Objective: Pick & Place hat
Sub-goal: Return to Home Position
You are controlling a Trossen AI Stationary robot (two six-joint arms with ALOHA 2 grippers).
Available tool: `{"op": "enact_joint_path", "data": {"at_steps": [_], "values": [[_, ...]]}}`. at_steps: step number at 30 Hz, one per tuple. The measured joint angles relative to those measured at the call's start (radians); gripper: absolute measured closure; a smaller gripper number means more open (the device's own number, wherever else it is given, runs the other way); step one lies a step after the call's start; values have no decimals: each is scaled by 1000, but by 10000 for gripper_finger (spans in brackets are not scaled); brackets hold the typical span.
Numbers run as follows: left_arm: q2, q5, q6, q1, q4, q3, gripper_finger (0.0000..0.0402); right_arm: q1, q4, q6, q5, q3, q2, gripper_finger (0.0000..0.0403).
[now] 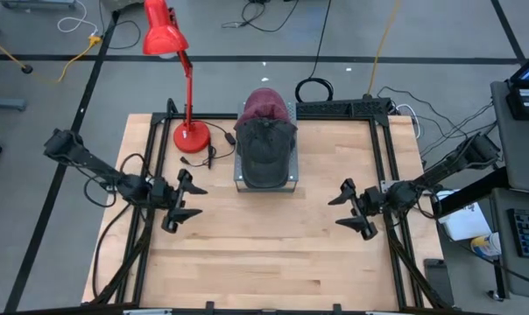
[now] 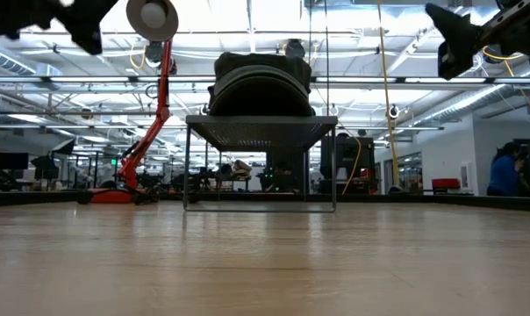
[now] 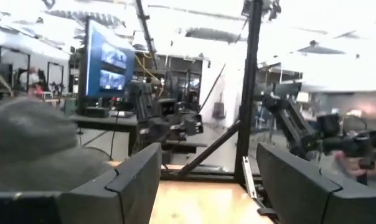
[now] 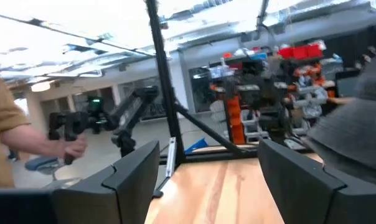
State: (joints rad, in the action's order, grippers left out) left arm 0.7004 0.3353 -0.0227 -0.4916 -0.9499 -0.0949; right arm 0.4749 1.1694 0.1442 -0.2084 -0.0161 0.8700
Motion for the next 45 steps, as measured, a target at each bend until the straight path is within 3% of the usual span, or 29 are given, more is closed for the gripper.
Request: {"op": "enact_joint_path", "data": {"at_steps": [4, 12, 33, 45], "values": [[-44, 22, 68, 28, -50, 84, 133, -3, 0, -32, 4, 1, -26, 139], [-177, 31, 14, 99, 22, 80, 133, -46, -123, -81, 29, 1, -157, 144], [-700, 32, 24, 123, 574, 79, 133, -73, -688, -65, -12, 2, -632, 145], [-696, 32, 77, 124, 702, 65, 133, -73, -1008, -4, -27, 2, -870, 145]]}}
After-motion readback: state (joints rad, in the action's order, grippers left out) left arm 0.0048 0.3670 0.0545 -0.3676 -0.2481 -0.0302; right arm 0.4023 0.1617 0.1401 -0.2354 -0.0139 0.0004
